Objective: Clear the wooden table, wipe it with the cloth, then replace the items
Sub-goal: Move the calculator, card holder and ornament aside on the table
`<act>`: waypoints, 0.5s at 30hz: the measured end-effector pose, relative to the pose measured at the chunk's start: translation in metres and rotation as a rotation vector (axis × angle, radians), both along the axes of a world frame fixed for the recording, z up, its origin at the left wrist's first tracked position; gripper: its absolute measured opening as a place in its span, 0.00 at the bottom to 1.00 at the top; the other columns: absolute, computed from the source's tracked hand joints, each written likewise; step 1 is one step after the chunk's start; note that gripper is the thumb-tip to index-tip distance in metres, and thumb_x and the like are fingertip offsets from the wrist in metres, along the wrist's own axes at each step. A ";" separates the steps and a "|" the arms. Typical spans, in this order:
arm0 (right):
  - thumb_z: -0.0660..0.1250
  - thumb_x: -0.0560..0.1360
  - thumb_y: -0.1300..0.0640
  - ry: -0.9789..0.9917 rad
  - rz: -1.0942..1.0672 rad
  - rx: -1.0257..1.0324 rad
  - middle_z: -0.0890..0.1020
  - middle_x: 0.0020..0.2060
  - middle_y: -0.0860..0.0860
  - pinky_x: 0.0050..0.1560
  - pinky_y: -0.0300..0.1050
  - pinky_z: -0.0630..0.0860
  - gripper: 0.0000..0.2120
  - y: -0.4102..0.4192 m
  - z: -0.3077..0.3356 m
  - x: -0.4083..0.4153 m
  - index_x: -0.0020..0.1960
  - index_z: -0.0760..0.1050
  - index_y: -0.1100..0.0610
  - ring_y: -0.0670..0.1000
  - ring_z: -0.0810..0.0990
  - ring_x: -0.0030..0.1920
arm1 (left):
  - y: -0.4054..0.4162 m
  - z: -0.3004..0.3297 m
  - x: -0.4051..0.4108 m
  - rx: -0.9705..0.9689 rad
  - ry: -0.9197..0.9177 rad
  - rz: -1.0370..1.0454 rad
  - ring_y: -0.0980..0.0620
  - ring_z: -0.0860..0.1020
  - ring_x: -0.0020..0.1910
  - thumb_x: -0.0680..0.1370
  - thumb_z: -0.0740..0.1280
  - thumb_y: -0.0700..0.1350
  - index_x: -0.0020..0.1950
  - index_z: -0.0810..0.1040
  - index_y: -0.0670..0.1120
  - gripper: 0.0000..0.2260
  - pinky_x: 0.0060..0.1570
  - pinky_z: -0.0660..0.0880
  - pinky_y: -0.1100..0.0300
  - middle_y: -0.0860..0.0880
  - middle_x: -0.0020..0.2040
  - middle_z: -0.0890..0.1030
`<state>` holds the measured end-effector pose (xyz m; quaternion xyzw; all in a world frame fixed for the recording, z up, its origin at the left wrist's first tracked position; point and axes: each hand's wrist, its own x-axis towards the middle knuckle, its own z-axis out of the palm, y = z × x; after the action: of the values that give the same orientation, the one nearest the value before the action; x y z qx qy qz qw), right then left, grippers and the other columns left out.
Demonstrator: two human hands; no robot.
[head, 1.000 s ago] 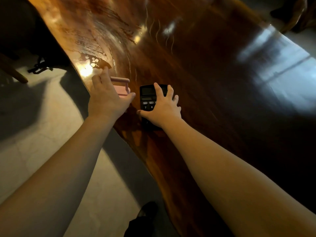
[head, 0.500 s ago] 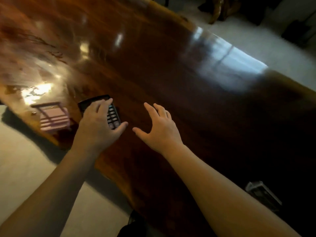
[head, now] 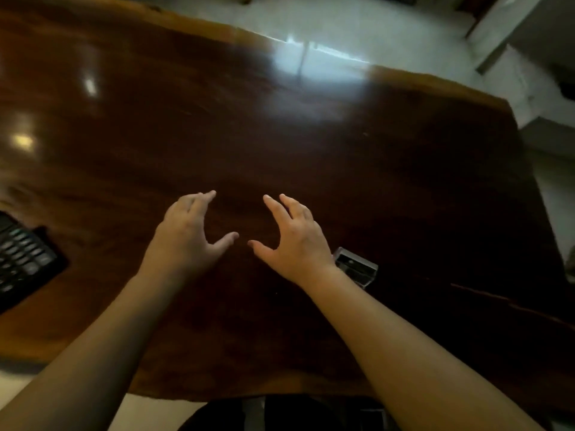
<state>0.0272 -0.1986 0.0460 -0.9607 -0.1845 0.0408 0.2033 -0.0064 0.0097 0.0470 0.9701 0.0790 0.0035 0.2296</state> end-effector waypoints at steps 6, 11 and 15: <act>0.72 0.74 0.41 0.056 -0.138 -0.056 0.66 0.77 0.51 0.72 0.62 0.64 0.38 -0.097 -0.020 -0.006 0.79 0.60 0.49 0.58 0.59 0.78 | -0.091 -0.011 0.014 0.029 0.070 -0.146 0.45 0.62 0.76 0.70 0.74 0.63 0.79 0.59 0.52 0.43 0.68 0.69 0.42 0.46 0.77 0.65; 0.74 0.73 0.43 0.175 -0.198 -0.112 0.64 0.78 0.50 0.75 0.59 0.58 0.41 -0.159 -0.048 -0.009 0.79 0.59 0.51 0.57 0.56 0.79 | -0.148 -0.026 0.018 0.122 0.157 -0.211 0.44 0.55 0.79 0.71 0.73 0.65 0.81 0.56 0.53 0.45 0.70 0.65 0.40 0.46 0.80 0.60; 0.77 0.71 0.45 0.296 -0.199 -0.163 0.63 0.78 0.51 0.76 0.57 0.55 0.45 -0.182 -0.069 -0.009 0.80 0.57 0.52 0.55 0.56 0.79 | -0.172 -0.038 0.015 0.178 0.239 -0.238 0.44 0.52 0.80 0.71 0.71 0.67 0.81 0.53 0.54 0.45 0.71 0.62 0.38 0.46 0.81 0.57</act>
<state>0.0185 -0.3805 -0.0226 -0.9711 -0.0527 0.1760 0.1527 0.0091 -0.1627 0.0091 0.9826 -0.0102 -0.1321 0.1305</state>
